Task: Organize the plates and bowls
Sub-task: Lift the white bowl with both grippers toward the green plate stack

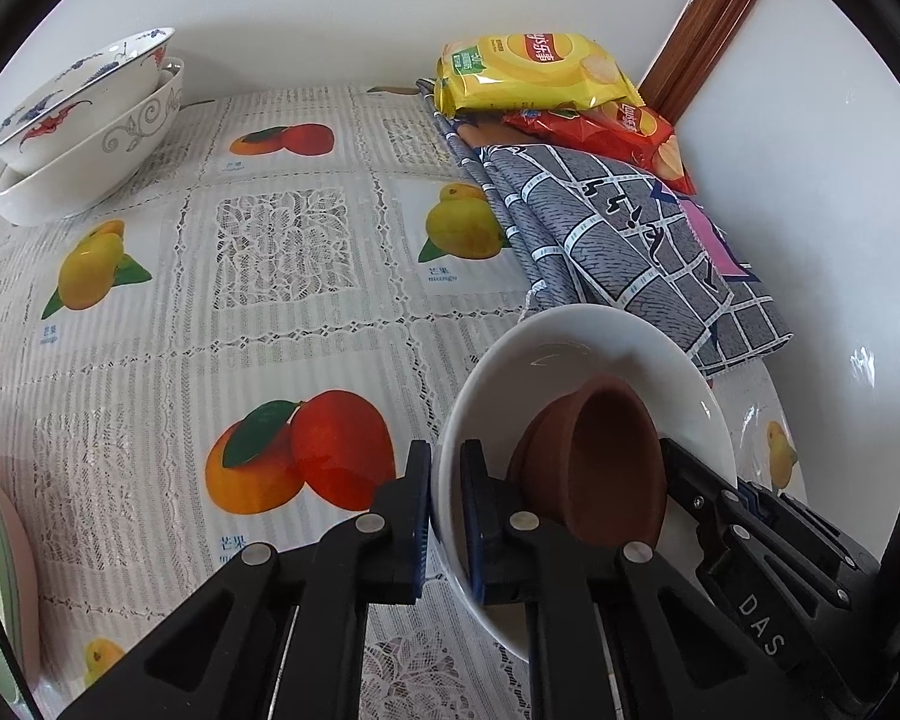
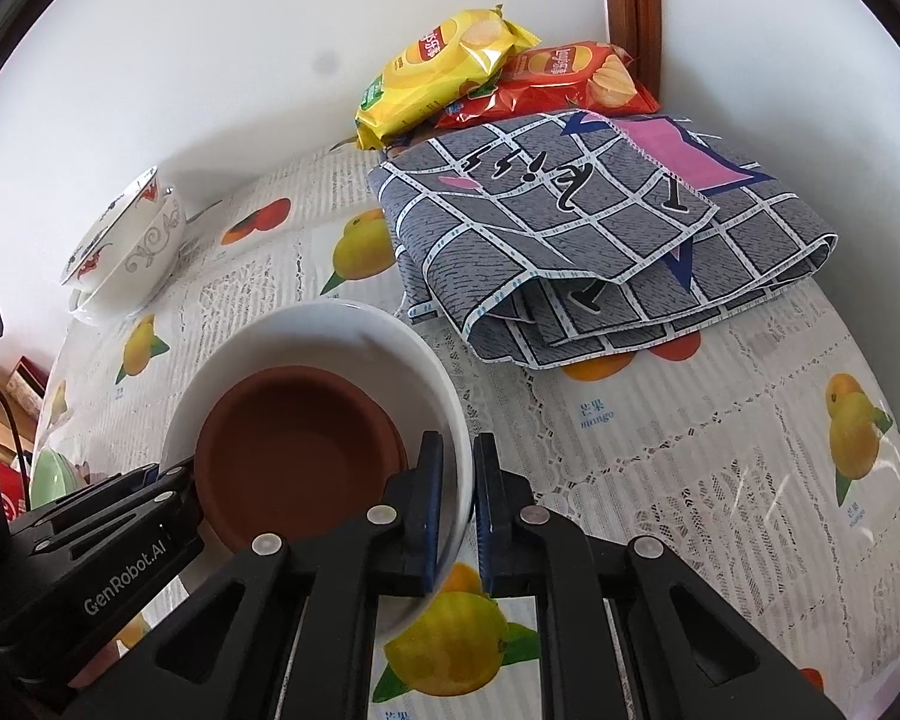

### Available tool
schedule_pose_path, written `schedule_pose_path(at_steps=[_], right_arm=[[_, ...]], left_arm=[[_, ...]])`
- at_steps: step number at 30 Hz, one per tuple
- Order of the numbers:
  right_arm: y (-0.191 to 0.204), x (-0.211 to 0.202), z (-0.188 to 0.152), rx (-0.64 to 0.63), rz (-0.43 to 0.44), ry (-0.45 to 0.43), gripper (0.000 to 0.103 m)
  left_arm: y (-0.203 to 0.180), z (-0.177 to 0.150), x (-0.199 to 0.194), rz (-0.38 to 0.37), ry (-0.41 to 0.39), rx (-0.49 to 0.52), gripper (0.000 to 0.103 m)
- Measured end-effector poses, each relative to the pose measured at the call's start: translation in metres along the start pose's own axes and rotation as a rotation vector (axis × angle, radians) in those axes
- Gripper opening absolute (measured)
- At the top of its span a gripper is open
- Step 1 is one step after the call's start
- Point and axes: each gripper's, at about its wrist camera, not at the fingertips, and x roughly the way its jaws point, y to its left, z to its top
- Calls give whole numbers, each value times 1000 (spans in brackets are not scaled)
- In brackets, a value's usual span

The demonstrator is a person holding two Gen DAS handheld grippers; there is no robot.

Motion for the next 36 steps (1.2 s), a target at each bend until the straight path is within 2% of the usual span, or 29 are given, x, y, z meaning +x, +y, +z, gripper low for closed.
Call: schedule_pose_path(at_steps=[24,36], right_arm=[[55,-67,-16,-59,44,-79,10],[83,-81,-18,-88,71,-99,10]], left_arm=[[32,-20,-82,21,-101,-54,9],[54,-26,-107,32,-133,-82,9]])
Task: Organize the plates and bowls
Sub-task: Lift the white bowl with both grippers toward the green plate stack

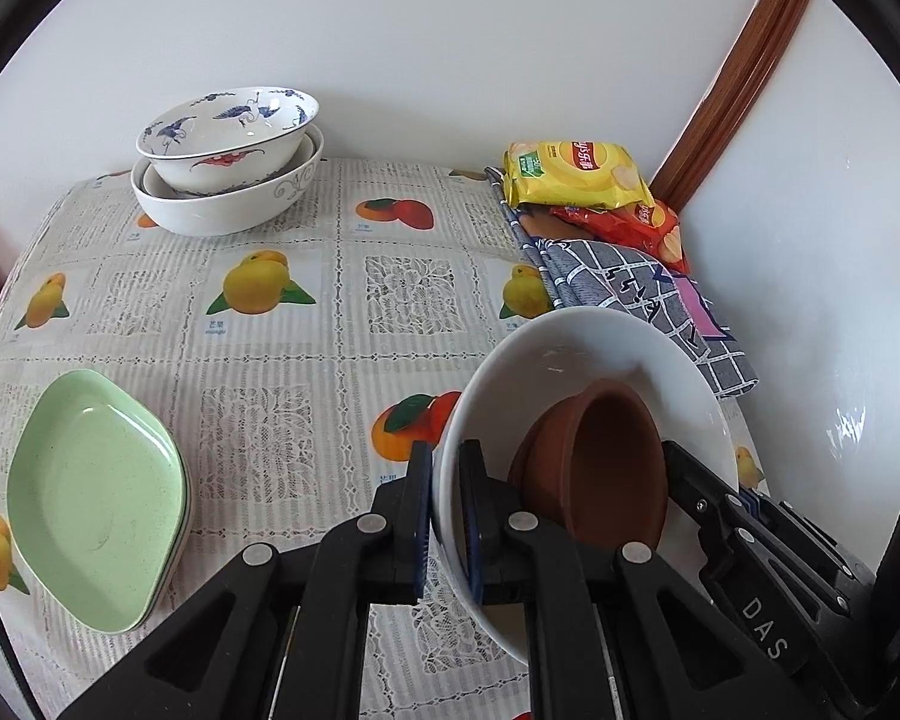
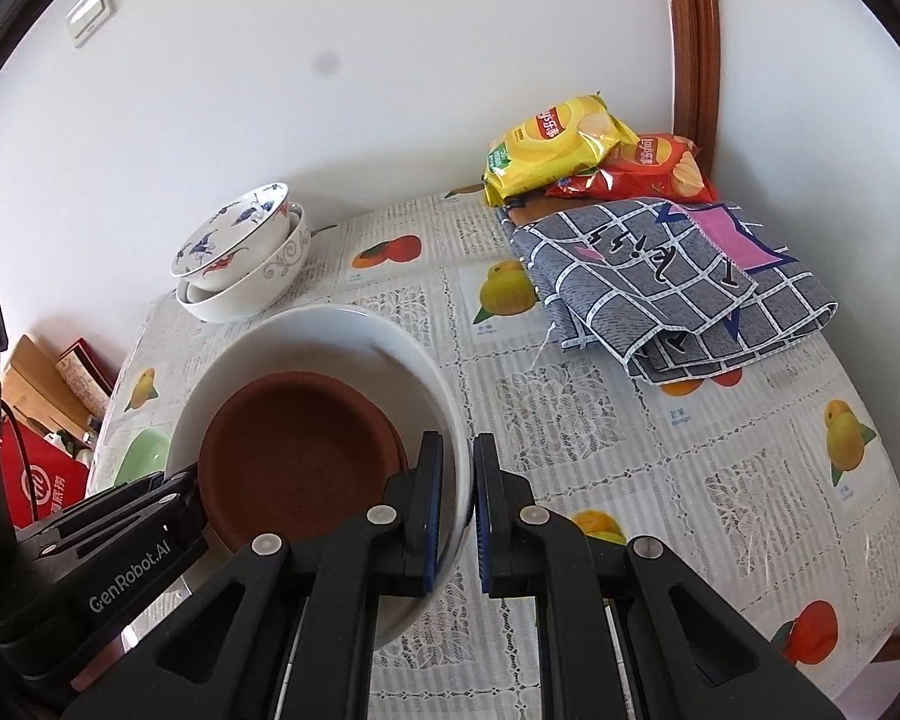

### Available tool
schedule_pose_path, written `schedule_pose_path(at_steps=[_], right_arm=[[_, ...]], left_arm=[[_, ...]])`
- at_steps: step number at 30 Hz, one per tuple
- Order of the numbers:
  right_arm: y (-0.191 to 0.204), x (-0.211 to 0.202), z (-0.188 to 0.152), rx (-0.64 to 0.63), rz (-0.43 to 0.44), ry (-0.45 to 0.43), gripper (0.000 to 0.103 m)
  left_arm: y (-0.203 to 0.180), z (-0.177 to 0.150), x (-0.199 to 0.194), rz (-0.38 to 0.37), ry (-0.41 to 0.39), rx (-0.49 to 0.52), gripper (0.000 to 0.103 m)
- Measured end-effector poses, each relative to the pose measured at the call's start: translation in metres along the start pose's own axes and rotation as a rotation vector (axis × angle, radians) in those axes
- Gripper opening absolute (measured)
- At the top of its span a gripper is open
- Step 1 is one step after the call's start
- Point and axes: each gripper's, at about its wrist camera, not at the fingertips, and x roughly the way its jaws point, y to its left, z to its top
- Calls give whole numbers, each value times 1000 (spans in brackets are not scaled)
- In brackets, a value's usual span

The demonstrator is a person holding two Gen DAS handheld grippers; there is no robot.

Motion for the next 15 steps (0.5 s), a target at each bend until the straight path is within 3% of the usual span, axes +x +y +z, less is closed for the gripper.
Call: schedule_pose_path(at_steps=[15], right_arm=[[32,-5,-2,-18,13,-17,10]], left_arm=[[27,1,-16,3,-19,-14,9]])
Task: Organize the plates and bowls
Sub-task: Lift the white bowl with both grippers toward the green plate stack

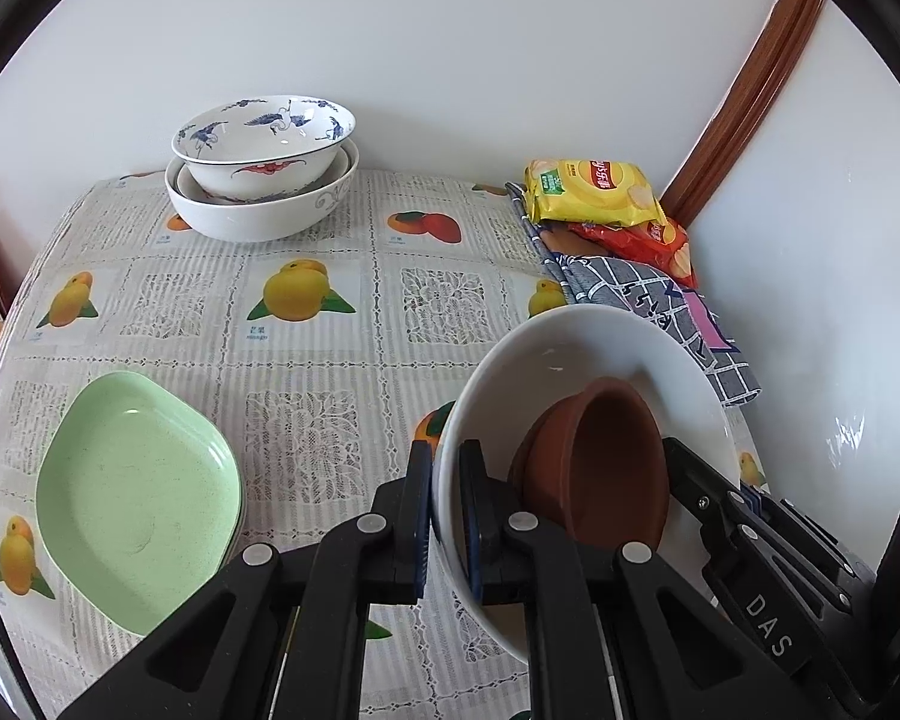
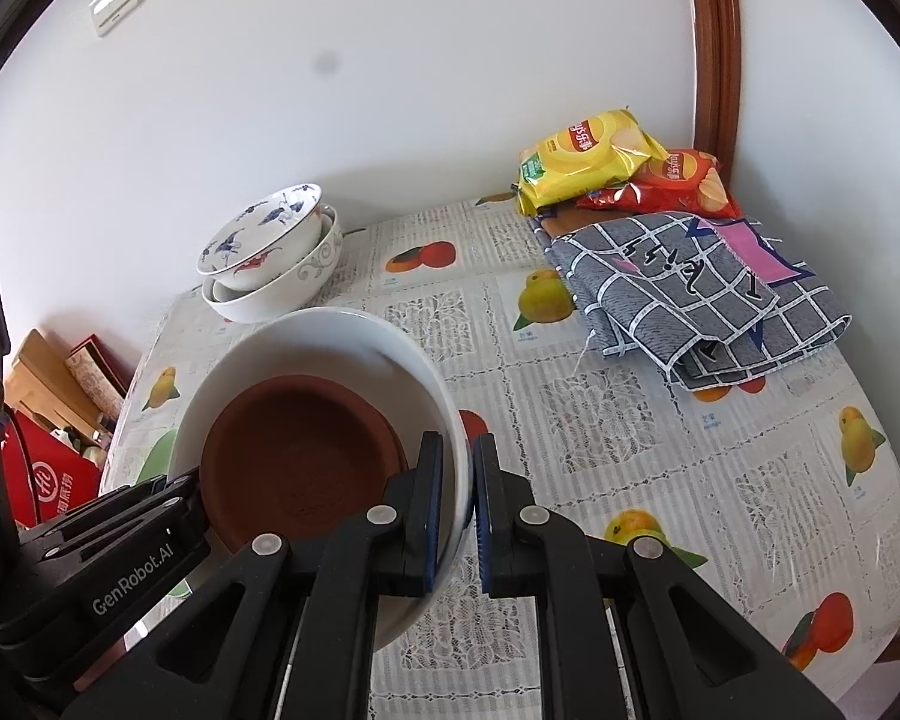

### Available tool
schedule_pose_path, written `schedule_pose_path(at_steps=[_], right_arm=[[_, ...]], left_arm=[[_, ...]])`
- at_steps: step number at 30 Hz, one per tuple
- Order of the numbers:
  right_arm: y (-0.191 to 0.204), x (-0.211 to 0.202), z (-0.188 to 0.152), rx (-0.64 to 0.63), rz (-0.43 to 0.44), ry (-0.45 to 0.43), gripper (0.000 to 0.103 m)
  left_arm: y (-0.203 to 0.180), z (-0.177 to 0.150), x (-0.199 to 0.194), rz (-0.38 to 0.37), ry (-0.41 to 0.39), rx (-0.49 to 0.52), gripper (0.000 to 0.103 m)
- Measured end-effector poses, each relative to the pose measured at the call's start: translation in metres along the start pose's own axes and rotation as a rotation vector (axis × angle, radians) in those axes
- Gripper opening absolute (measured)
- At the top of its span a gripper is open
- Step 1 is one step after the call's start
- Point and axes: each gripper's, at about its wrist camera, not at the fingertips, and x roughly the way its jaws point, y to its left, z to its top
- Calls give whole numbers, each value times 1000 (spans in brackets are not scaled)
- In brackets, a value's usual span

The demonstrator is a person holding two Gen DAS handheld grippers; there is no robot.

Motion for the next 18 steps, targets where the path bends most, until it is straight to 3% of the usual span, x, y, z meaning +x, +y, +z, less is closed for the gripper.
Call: schedule_pose_path(at_steps=[18], right_arm=[[41,10,-7,-35,32,14,10]], left_arm=[[45,-3,-11,19,-13,-46,10]])
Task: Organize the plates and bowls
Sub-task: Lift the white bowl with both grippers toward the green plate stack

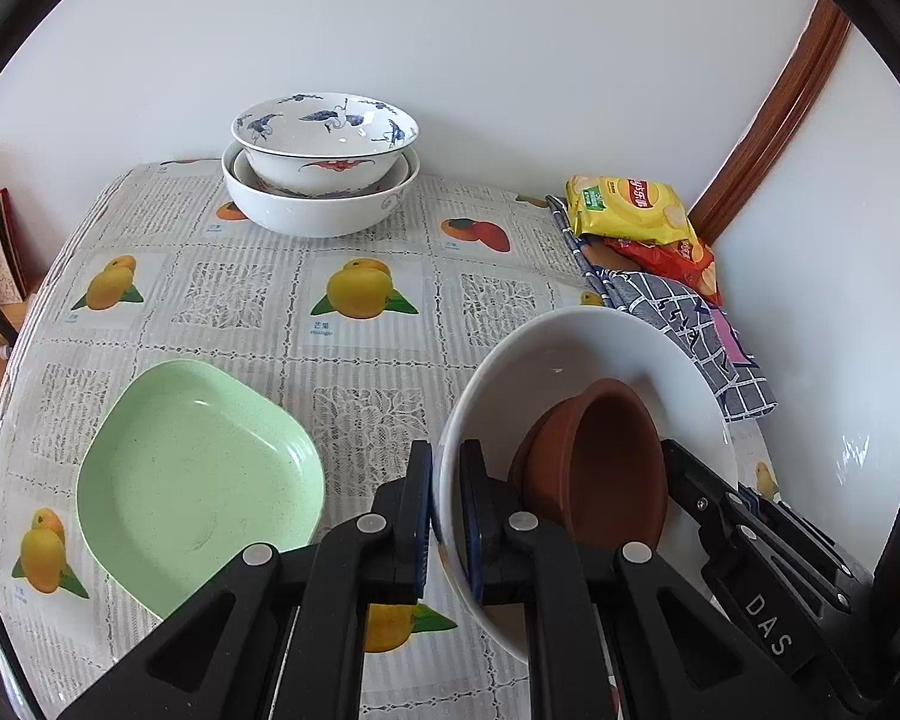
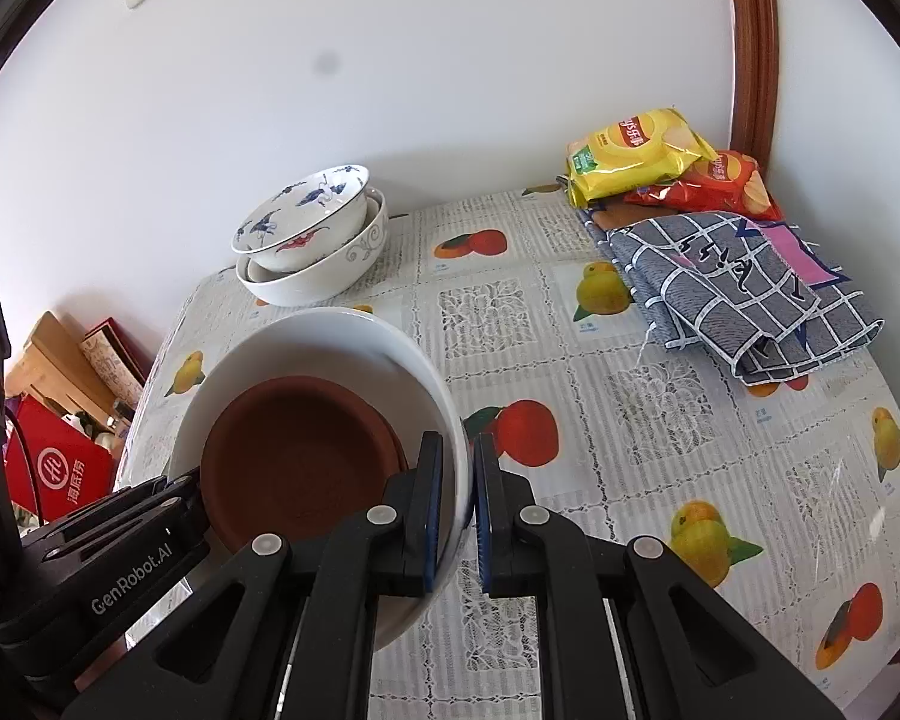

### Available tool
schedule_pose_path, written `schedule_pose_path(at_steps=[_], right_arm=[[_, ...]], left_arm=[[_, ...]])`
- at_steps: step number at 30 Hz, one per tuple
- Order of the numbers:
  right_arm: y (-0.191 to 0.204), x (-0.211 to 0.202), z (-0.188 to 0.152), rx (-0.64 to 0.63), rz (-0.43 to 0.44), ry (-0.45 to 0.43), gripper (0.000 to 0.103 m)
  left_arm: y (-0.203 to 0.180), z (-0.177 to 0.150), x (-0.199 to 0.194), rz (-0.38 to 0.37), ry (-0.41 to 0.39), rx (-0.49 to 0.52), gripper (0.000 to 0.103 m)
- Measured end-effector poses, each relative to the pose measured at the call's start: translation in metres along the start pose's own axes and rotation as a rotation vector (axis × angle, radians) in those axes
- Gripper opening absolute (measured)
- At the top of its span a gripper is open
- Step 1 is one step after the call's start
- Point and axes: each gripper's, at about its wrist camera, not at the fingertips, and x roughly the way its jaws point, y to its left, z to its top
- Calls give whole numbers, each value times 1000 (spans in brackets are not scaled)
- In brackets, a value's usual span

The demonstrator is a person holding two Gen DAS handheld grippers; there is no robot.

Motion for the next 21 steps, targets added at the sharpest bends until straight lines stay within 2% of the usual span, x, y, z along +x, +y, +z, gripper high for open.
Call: schedule_pose_path(at_steps=[21], right_arm=[[43,12,-3,-44,26,15,10]], left_arm=[[43,-1,-9,19,-10,-63,10]])
